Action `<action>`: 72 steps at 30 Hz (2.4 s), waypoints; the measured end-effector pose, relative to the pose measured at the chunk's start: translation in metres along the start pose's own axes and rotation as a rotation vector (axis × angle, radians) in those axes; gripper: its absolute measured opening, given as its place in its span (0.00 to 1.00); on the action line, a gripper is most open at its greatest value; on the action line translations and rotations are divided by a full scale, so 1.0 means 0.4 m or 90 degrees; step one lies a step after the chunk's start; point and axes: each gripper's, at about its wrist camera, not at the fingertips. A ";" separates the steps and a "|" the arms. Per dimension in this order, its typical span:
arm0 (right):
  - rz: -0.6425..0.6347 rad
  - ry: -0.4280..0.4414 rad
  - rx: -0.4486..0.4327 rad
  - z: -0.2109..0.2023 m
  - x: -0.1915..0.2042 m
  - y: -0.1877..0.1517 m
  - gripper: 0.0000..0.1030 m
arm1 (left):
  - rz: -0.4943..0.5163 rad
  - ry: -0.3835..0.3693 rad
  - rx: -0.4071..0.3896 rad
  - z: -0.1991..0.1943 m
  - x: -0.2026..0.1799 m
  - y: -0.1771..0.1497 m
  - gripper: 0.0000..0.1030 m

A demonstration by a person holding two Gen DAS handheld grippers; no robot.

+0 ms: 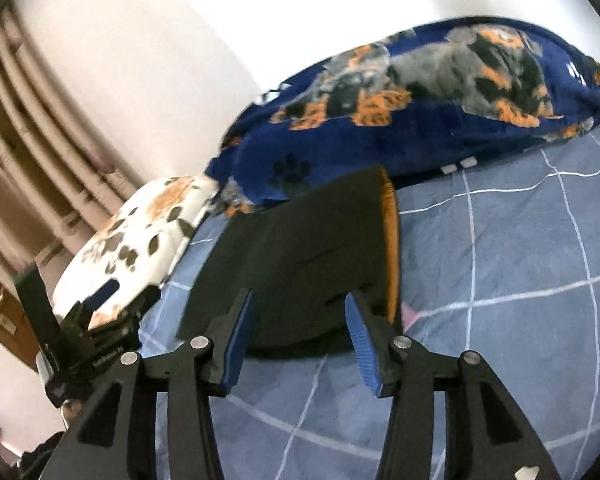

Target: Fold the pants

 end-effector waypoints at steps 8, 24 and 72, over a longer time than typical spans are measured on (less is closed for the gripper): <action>-0.009 0.024 -0.019 -0.124 0.075 -0.019 0.52 | -0.037 0.036 -0.122 -0.198 0.008 0.099 1.00; -0.029 0.059 -0.048 -0.258 0.163 -0.024 0.62 | -0.033 -0.012 -0.132 -0.382 -0.003 0.169 1.00; -0.152 -0.076 -0.121 -0.323 0.240 -0.072 0.84 | -0.085 -0.043 -0.043 -0.328 -0.012 0.070 1.00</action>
Point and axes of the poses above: each gripper's, at about its wrist camera, not at the fingertips, and z roughly the way its jaws point, x to its left, y to its top, and after that the axes turned 15 degrees about -x, right-handed
